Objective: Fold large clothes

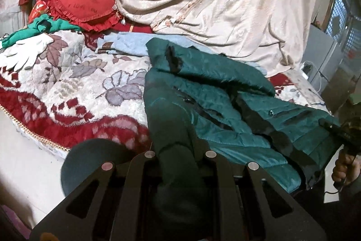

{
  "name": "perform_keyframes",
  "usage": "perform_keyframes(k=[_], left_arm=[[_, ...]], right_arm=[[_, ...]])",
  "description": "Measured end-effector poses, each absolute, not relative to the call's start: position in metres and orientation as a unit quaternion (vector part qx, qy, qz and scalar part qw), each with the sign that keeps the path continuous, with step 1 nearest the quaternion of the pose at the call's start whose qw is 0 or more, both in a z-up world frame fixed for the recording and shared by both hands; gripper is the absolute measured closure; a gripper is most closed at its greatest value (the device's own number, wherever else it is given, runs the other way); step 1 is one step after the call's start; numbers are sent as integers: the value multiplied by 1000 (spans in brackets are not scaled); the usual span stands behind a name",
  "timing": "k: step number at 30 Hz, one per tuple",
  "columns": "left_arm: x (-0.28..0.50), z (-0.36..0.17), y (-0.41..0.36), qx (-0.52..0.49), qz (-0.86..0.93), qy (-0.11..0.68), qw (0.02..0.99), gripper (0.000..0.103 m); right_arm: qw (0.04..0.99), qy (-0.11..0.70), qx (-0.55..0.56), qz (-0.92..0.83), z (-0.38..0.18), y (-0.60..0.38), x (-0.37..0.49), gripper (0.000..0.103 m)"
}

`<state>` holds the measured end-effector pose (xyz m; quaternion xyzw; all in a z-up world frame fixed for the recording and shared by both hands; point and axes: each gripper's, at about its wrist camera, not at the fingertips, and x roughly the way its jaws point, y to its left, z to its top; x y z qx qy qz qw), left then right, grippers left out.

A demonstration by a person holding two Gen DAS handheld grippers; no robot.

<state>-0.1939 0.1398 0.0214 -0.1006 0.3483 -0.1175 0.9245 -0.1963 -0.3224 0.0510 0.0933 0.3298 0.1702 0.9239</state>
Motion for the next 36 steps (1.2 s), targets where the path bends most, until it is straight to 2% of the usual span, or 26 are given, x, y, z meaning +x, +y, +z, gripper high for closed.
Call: perform_keyframes(k=[11,20,26,36], left_arm=[[-215,69,145,-120,-134,298,937,92],[-168,56,153,-184,-96,304,930,91],[-141,60,147,-168,-77,284,941,90],[-77,67,144,-199,-53,279,938,88]], right_arm=[[938,291,83,167,91,-327,-215,85],[935,300,109,157,81,-333,-170,85],[941,290,116,132,83,-333,-142,85],[942,292,134,98,82,-336,-88,85]])
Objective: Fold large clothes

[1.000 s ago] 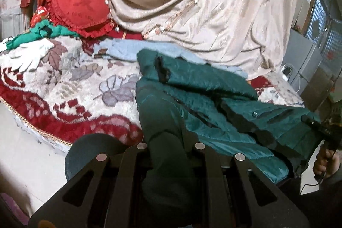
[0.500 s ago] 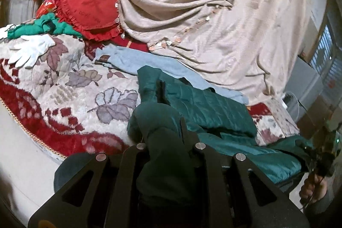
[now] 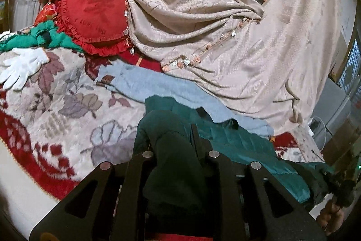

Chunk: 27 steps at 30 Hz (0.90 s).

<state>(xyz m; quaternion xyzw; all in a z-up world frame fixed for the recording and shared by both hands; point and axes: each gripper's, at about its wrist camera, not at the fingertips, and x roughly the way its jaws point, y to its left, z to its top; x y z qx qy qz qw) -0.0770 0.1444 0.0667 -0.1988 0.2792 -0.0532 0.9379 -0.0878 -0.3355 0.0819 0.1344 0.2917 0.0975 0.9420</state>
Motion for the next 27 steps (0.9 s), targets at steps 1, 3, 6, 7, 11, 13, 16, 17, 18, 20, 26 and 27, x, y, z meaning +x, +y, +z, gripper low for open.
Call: perform_keyframes(k=[1,3,6,7,11,13,16,17,18,20,26,27], left_arm=[[-73,67,143,-198,-50,278,939,88],[-67,65,139,-189,-45,277,941,88],[-60,62,136,-181,-40,276,943,88],[-58,61,136,-181,-39,276,943,88],[-54,67,136,-183,-37,268,945,88],[-51,74,137,-188,-38,262,946,88],[-50,86,141,-202,-40,245,948,88],[-49,90,141,-205,-38,238,949,88],[-49,93,140,-206,-37,231,950,88],[-43,96,137,-198,-37,224,954,88],[11,80,132,-192,-24,253,948,88],[26,72,131,-192,-17,266,945,88]], right_arm=[[942,291,135,96,81,-336,-84,85],[942,290,139,93,78,-337,-77,85],[942,289,144,90,74,-339,-67,85],[942,289,145,88,74,-339,-63,85],[946,277,143,88,80,-338,-50,85],[950,265,141,89,87,-338,-45,85],[955,245,138,91,98,-337,-38,85],[956,240,139,91,100,-337,-35,85],[957,237,139,89,102,-337,-32,85],[958,235,137,86,101,-337,-20,85],[950,270,136,71,68,-338,38,85],[948,279,138,68,61,-338,47,85]])
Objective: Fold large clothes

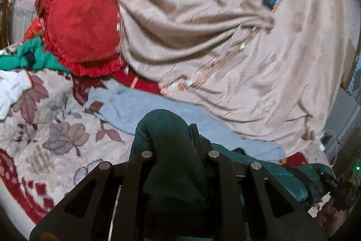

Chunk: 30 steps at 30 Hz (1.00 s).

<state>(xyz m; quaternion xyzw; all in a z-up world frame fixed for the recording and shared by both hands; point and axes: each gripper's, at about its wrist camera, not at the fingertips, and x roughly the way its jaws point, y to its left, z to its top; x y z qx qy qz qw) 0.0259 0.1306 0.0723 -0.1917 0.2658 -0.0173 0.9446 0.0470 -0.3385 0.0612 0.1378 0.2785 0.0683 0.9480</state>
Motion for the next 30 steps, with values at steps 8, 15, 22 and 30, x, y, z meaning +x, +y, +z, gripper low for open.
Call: perform_keyframes(k=[8,15,22,30], left_arm=[[108,-2,118,-148,28,348,925,84],[140,-39,112,-146,30,377,914,83],[143,-58,104,-132,30,357,924,82],[141,-50,120,-185,-6,358,915,75]], right_arm=[[926,354,129,21,-2,-332,117,85],[912,390,125,15,-42,-336,147,85],[915,373,153,29,-64,-343,148,85],[892,382,232,64,-58,-363,146,76]])
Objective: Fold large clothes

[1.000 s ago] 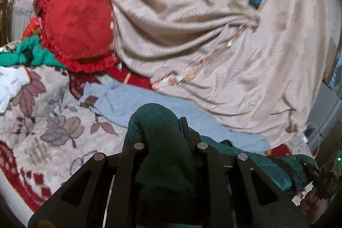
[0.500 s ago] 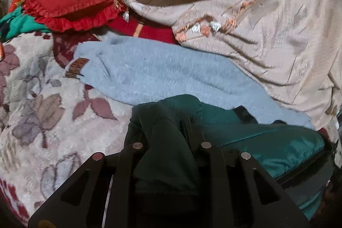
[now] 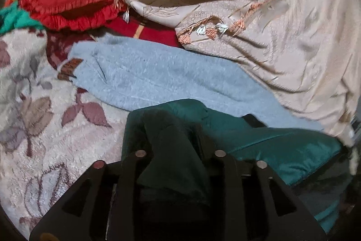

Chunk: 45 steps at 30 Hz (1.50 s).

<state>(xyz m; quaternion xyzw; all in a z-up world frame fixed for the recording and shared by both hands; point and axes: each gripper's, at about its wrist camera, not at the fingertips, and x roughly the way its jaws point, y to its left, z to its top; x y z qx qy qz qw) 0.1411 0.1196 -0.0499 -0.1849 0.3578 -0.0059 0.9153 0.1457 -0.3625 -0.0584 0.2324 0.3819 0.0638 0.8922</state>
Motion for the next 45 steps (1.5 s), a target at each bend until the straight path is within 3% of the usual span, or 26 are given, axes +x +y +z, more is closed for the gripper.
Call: perform_keyframes(k=[2,4,5,6,7,8,13,19,27,32,45], left_arm=[[140,-44,128,-204,-25,375,904,69],[133,-36,136,-233,-61,388,890,48],[129,-31,140,-243,-77,390,885,43],[120,-23,147,-252,-97,390,880,34],[114,-17,150,-253,-105,387,880,25],[102,-8,157,-249,-108,377,885,23],[57,19,172,-217,-91,323,917,23],[62,17,110,-81,-91,337,934,24],[158,26,49,38,-47,343,937,23],[202,-15,53,44,1,397,917,23],[233,-74,37,70,46,445,892,18]], right_arm=[[870,398,280,79,-48,-374,143,69],[862,388,311,94,-35,-382,132,62],[862,376,325,99,-28,-387,123,58],[863,367,331,102,-20,-390,112,47],[868,358,329,101,-13,-392,101,28],[876,348,319,97,-6,-391,89,21],[920,327,204,79,11,-367,51,21],[918,380,61,91,2,-311,83,21],[873,466,117,83,-13,-303,195,21],[857,506,67,69,-50,-296,228,20],[868,487,70,60,-83,-306,243,15]])
